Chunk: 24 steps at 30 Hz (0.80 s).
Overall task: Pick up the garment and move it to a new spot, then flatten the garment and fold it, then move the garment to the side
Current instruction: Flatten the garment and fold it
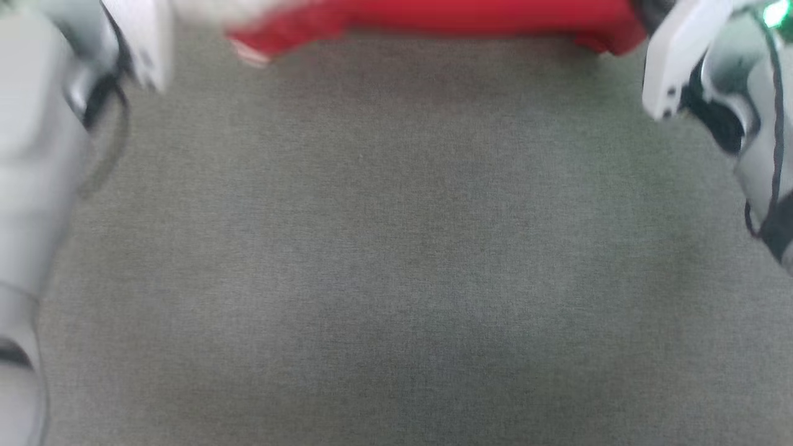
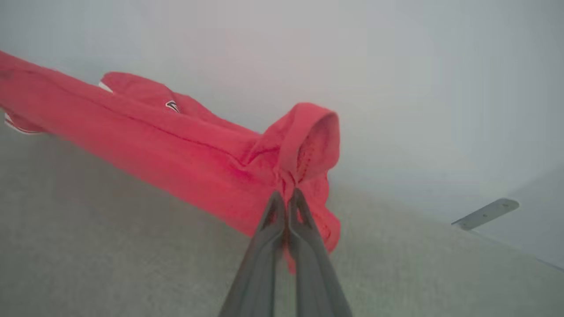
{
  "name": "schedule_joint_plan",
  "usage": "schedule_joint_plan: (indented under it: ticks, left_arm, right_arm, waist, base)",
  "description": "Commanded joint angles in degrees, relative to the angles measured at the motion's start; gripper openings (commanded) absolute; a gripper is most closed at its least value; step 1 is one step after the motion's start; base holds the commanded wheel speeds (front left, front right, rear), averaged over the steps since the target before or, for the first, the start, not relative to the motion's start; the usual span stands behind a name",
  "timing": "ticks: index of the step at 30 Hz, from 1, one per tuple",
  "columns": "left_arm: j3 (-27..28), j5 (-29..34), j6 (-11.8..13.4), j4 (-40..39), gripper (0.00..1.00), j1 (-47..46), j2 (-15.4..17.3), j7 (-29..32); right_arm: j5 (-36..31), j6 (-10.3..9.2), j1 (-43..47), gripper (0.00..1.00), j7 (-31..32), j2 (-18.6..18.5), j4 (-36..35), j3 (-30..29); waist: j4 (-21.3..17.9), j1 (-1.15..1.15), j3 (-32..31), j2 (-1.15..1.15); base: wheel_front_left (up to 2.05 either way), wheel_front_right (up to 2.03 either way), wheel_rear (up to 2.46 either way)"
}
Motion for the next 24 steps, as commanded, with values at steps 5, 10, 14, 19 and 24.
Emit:
schedule_joint_plan:
  ticks: [5, 10, 14, 19, 24]
  left_arm:
    - [-1.6, -6.8, -0.1, -7.2, 0.00, 12.2, 3.3, 9.1]
    - [-1.4, -11.8, 1.9, -16.9, 0.00, 23.1, 7.1, 17.5]
    - [-1.3, -14.8, 6.8, -28.6, 0.00, 31.9, 10.8, 23.2]
    - [-1.3, -18.0, 14.7, -44.7, 0.00, 43.3, 16.1, 28.8]
    - [-1.2, -20.6, 21.6, -57.4, 0.00, 52.8, 20.5, 31.4]
  right_arm:
    - [5.9, -0.10, 7.7, 0.00, 4.0, -4.0, -6.1, 2.9]
    - [9.7, -0.11, 14.5, 0.00, 7.7, -7.9, -11.3, 4.0]
    - [12.3, -0.11, 19.9, 0.00, 10.2, -10.8, -16.2, 4.4]
    - [14.5, -0.10, 27.1, 0.00, 12.9, -14.3, -23.0, 4.4]
    - [16.1, -0.10, 34.8, 0.00, 15.6, -17.6, -29.1, 2.8]
  waist:
    - [1.2, 0.00, -2.4, 0.00]
    - [1.8, 0.00, -4.0, 0.00]
    - [2.1, 0.00, -5.2, 0.00]
    - [2.1, 0.00, -6.5, 0.00]
    - [2.0, 0.00, -7.7, 0.00]
  base:
    - [0.00, 0.00, 0.00]
    - [0.00, 0.00, 0.00]
    - [0.00, 0.00, 0.00]
    - [0.00, 0.00, 0.00]
    - [0.00, 0.00, 0.00]
